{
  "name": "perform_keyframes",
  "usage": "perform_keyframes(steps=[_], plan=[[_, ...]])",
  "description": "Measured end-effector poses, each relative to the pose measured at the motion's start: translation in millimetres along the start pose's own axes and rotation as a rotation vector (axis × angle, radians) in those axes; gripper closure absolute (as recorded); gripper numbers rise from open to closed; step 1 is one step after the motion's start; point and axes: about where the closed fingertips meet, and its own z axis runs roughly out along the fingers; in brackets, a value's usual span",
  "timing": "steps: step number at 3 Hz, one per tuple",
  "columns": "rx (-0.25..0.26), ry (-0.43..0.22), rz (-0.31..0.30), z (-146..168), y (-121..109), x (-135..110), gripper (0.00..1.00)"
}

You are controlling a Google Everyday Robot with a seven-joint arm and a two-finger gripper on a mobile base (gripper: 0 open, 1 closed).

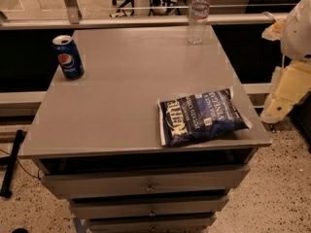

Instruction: Move water bottle near blue chip bag

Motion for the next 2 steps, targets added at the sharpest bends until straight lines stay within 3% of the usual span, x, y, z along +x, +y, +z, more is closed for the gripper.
perform_keyframes(steps=[1, 2], plan=[[0.061, -0.083, -0.008, 19, -52, -12, 0.0], [0.141, -0.183, 0.007, 33, -118, -32, 0.0]])
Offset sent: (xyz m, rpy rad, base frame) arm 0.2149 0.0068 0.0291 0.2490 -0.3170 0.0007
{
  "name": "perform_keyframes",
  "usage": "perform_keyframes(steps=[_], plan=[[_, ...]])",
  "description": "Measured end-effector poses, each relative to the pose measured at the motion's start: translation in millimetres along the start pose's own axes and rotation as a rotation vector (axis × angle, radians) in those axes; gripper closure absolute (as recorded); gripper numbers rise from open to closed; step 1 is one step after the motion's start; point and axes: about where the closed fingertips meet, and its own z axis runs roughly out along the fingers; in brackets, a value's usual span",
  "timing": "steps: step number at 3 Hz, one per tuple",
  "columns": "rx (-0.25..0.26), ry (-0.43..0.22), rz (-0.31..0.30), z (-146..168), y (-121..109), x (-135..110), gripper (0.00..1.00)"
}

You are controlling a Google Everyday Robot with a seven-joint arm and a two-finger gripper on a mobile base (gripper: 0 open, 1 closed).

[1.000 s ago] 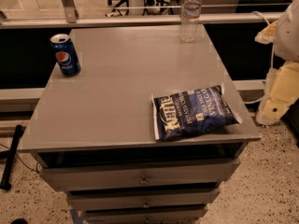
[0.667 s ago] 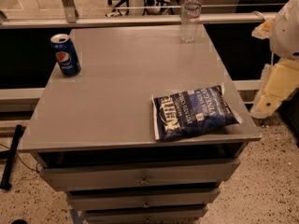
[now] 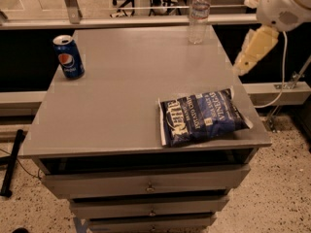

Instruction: Move water bottle near blue chip bag

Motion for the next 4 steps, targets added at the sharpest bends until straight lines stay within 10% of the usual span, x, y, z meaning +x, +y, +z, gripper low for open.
perform_keyframes(steps=[1, 3, 4], plan=[[0.067, -0.112, 0.062, 32, -69, -10, 0.0], [0.083, -0.166, 0.123, 43, -72, -9, 0.0], [0.099, -0.286, 0.298, 87, -77, 1, 0.0]])
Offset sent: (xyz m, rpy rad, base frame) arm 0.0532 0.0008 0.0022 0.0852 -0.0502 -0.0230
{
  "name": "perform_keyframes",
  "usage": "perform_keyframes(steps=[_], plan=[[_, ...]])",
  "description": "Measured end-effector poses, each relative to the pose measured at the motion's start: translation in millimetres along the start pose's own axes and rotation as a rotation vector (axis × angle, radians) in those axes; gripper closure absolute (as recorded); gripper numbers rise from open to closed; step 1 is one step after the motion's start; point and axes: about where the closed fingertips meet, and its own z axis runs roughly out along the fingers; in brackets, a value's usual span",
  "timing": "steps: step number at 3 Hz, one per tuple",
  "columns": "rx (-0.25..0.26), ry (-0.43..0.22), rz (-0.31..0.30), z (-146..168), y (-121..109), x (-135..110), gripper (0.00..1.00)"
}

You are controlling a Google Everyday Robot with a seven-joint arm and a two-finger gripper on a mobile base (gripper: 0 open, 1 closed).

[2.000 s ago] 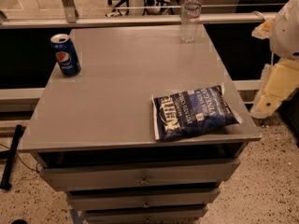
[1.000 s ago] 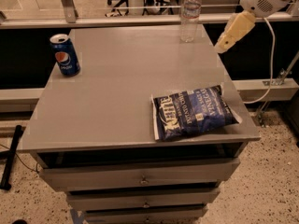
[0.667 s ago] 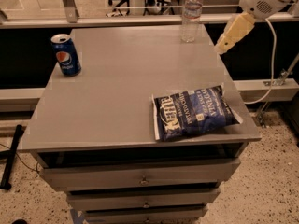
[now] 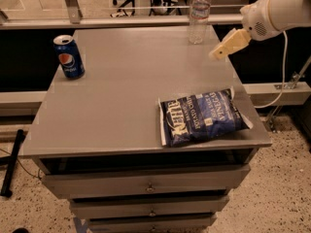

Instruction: Move water bottle near blue chip bag

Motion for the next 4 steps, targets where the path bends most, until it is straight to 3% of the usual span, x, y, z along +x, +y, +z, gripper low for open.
perform_keyframes(steps=[1, 2, 3, 4], plan=[[0.056, -0.139, 0.112, 42, -23, 7, 0.0], [0.163, -0.278, 0.165, 75, -69, 2, 0.0], [0.246, -0.378, 0.178, 97, -114, -10, 0.0], [0.262, -0.415, 0.19, 114, -137, -26, 0.0]])
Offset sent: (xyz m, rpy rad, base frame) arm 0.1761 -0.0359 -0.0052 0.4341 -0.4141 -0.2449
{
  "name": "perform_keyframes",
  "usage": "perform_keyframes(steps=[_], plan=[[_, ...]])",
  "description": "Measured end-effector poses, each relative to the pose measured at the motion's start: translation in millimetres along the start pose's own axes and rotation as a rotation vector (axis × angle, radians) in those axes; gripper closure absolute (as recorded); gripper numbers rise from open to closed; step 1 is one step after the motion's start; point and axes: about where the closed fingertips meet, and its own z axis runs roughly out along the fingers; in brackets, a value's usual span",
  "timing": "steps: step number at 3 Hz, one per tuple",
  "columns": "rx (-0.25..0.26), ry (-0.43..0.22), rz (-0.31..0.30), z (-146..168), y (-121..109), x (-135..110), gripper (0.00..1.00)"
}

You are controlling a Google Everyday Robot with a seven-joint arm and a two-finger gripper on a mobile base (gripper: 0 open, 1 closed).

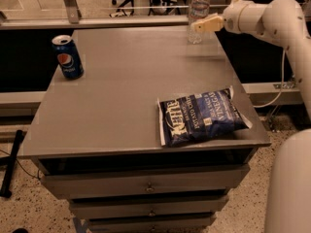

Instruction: Move water bottle near blue chip bag

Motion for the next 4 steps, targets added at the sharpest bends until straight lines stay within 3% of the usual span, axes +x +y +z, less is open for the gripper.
perform_keyframes(steps=[3, 4], plan=[[-0.094, 0.047, 0.05, 51, 16, -2, 0.0], [-0.124, 0.027, 0.052, 55, 21, -7, 0.18]])
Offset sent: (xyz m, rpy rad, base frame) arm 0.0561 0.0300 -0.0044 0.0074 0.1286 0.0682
